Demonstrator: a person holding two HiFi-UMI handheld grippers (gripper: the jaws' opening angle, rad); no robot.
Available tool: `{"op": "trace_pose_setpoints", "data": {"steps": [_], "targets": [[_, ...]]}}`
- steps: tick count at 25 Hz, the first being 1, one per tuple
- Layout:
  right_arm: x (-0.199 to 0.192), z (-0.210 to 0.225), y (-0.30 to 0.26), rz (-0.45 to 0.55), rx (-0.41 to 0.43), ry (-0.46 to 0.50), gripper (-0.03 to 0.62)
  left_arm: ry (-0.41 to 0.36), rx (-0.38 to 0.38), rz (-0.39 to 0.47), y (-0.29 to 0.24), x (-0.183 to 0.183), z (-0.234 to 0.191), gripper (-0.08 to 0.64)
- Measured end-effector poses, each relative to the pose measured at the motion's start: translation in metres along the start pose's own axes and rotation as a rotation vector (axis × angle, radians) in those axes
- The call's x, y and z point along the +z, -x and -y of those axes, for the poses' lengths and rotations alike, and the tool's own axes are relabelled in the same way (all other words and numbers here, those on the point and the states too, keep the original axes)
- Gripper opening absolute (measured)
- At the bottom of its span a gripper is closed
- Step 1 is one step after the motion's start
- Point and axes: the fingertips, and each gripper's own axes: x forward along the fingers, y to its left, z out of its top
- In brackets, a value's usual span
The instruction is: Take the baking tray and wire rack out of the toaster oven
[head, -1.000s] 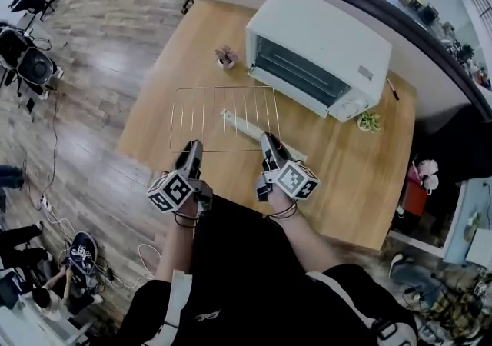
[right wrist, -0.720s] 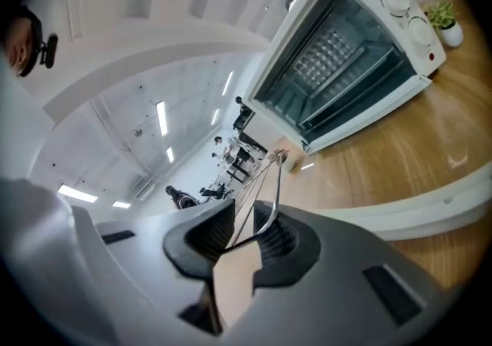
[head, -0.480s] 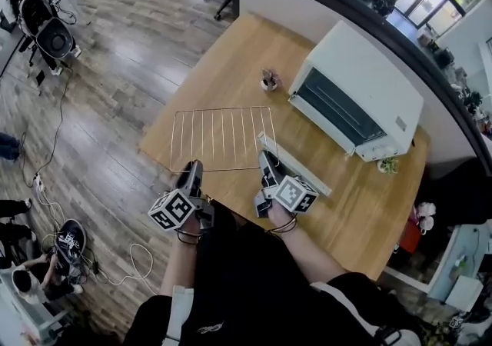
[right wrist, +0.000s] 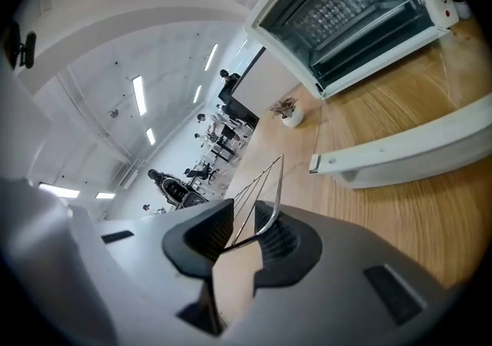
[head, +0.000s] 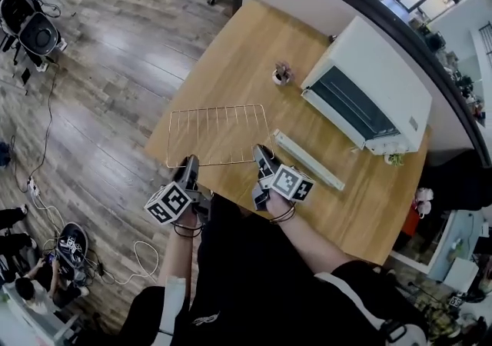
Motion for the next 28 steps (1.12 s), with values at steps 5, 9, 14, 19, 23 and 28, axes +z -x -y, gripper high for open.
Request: {"op": "trace_pose_setpoints", "data": {"steps": [5,9,14,19,23,28], "targets": [[-0.005,0.014,-0.014,-0.015,-0.078,-0.038,0.089,0.063,-0.005,-0.059,-0.02,-0.004,-0.015,0.104],[-0.018,0.028,-0.026,-0.043,-0.125,-0.064,0.087,0.104,0.021,-0.11,-0.03,-0.01,-0.036,0.103],[-0.033,0.044,-0.028,-0.071,-0.209,-0.072,0.092,0.134,0.063,-0.166,-0.035,-0.022,-0.052,0.103],[-0.04,0.063,-0.026,-0.135,-0.266,0.008,0.267,0.157,0.142,-0.216,-0.039,-0.046,-0.068,0.103],[-0.046,0.064,-0.026,-0.147,-0.267,0.028,0.288,0.154,0.179,-0.235,-0.039,-0.049,-0.073,0.103],[-0.048,0.069,-0.025,-0.16,-0.266,0.043,0.287,0.138,0.213,-0.244,-0.039,-0.052,-0.073,0.107]]}}
